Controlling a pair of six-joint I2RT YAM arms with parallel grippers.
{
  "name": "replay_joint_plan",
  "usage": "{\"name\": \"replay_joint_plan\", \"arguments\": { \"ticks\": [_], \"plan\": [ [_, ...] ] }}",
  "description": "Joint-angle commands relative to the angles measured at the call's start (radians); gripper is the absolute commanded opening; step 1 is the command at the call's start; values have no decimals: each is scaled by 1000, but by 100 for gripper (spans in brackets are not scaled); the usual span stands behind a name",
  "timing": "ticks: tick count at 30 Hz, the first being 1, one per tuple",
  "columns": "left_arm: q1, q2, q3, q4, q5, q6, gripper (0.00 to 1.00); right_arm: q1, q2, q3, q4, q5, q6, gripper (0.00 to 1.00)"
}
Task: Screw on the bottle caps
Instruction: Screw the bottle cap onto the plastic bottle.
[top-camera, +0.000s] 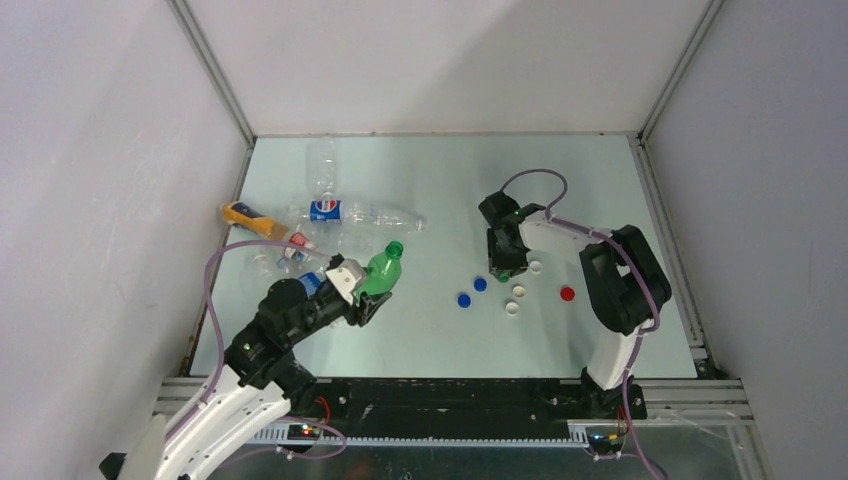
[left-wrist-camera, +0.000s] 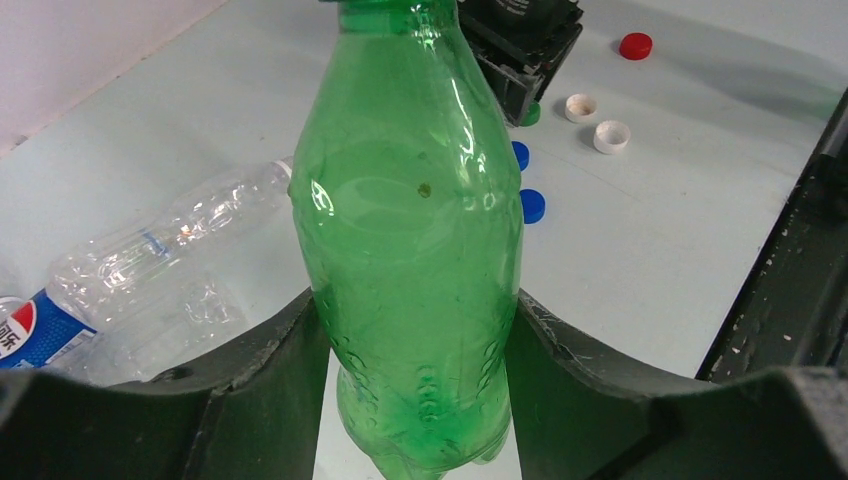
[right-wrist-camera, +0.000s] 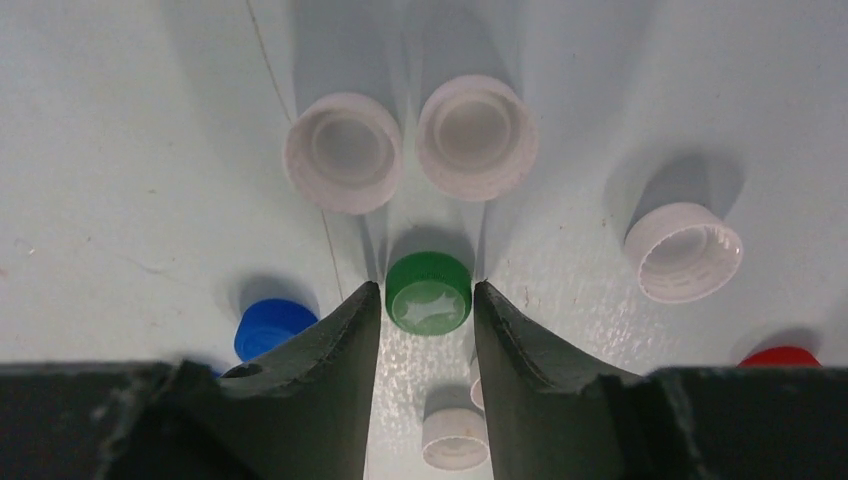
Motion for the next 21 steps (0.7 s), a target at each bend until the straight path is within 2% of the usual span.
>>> {"name": "replay_joint_plan", "arguments": {
  "ticks": [1,5,11,16,21],
  "plan": [
    [-3,16,29,11,43,27,39,5,38,45,28,59,28,41],
    [-2,24,31,4,55,34,39,5,63,46,23,75,23,38],
    [-2,29,31,4,76,37,39,13,39,45,3,64,18,27],
    [-3,53,39,0,110,46,38,46,-73,45,-46,57,-21,19],
    [-3,97,63,-1,183,65,36,73,-257,46,-92,-6,-104,17]
  ]
}}
